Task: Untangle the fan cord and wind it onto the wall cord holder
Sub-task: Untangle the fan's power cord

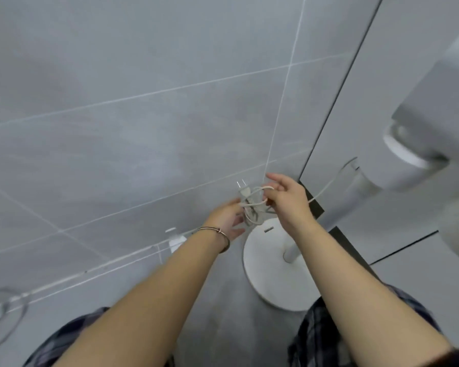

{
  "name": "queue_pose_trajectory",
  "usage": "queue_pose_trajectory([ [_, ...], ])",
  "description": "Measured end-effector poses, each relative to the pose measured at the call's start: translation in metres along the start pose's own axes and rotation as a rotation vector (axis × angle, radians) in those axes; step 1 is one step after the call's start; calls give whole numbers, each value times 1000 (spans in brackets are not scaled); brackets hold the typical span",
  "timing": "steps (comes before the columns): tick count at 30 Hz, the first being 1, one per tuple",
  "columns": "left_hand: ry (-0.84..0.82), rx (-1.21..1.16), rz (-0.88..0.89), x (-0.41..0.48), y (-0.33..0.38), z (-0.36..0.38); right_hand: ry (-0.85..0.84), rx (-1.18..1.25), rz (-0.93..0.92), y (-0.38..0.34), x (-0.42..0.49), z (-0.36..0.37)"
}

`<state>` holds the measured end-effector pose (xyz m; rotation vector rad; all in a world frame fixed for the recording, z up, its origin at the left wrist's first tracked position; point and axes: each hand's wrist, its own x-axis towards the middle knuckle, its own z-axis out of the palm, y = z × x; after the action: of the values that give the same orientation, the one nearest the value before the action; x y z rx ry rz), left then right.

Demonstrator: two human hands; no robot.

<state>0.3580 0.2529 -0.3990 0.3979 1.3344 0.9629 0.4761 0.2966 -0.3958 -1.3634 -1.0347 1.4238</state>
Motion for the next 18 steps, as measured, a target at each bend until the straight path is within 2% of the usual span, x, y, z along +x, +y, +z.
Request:
queue_pose_trajectory([
  [2,-92,-25,50,-14,6,1,-49,69,23,-9,-8,3],
  [5,-105,38,107,-30,14,-2,-127,144,91,-21,-13,3],
  [9,-37,120,172,-44,20,-5,-210,69,146,-32,-12,13],
  [12,59,173,264,-50,26,-4,-213,-13,95,-40,-11,29],
  [18,222,379,441,-63,34,-19,-307,183,88,-53,-22,43],
])
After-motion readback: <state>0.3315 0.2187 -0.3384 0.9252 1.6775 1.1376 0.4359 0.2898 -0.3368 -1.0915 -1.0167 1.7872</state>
